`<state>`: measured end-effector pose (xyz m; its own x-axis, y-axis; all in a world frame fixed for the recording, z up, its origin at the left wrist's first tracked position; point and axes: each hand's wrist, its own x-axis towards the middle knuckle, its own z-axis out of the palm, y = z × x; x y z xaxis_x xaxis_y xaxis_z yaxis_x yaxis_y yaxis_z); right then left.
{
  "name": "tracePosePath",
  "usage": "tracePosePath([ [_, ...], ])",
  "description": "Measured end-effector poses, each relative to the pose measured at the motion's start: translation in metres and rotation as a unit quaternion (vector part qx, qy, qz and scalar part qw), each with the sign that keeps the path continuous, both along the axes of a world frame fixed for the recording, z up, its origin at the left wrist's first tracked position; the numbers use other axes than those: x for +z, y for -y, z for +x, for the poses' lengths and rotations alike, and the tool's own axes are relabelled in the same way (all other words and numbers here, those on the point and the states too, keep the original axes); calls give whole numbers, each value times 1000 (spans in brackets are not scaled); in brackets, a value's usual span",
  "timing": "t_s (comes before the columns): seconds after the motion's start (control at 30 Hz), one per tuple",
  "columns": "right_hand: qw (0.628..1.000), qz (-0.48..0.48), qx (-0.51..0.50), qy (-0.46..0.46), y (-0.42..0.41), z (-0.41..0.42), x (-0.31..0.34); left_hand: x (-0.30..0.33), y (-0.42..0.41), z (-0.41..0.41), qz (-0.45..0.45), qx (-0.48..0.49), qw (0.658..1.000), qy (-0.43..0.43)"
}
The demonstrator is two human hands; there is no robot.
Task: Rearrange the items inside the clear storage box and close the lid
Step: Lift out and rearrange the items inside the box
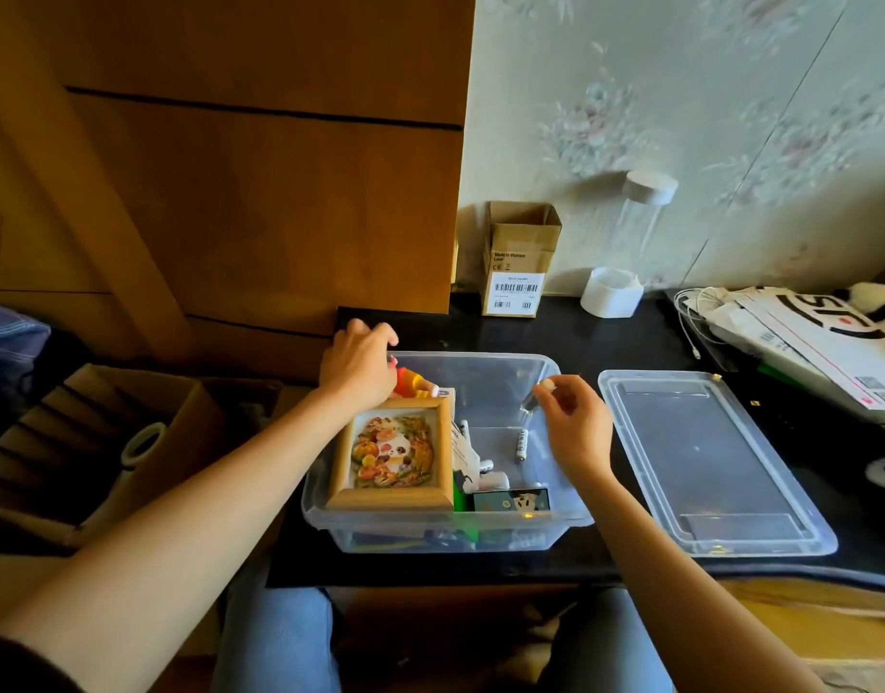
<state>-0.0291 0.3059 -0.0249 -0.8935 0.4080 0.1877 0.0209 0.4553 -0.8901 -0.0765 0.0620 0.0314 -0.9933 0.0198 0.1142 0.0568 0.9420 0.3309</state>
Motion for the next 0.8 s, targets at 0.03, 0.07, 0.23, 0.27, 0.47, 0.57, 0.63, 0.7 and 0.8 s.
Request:
tracePosePath([
  [0.03, 1000, -7, -2, -1, -1, 0, 0, 3, -6, 2, 26, -26, 999, -37],
  [0.07, 1000, -16, -5, -1, -1, 0, 0, 7, -14, 4, 53, -59, 995, -57],
  [0.23, 999, -41, -21, -10, -2, 2, 4, 17, -81, 4, 16, -263, 954, 142],
  [0.27, 999, -42, -23, -14, -2, 3, 5, 13, -96, 4, -21, -302, 930, 210],
  [0.47, 997, -63, -39, -28, -4, 4, 4, -33, -144, -6, -157, -329, 845, 391],
  [0.57, 996, -73, -35, -32, -5, 3, 3, -48, -154, -9, -154, -284, 870, 372],
  [0.63, 996, -77, -34, -31, -6, 3, 2, -53, -162, -9, -148, -281, 869, 379],
  [0.7, 996, -79, -32, -32, -7, 3, 2, -59, -165, -10, -140, -284, 870, 378],
  [0.8, 996, -78, -34, -31, -5, 3, 3, -69, -164, -12, -147, -263, 884, 357],
])
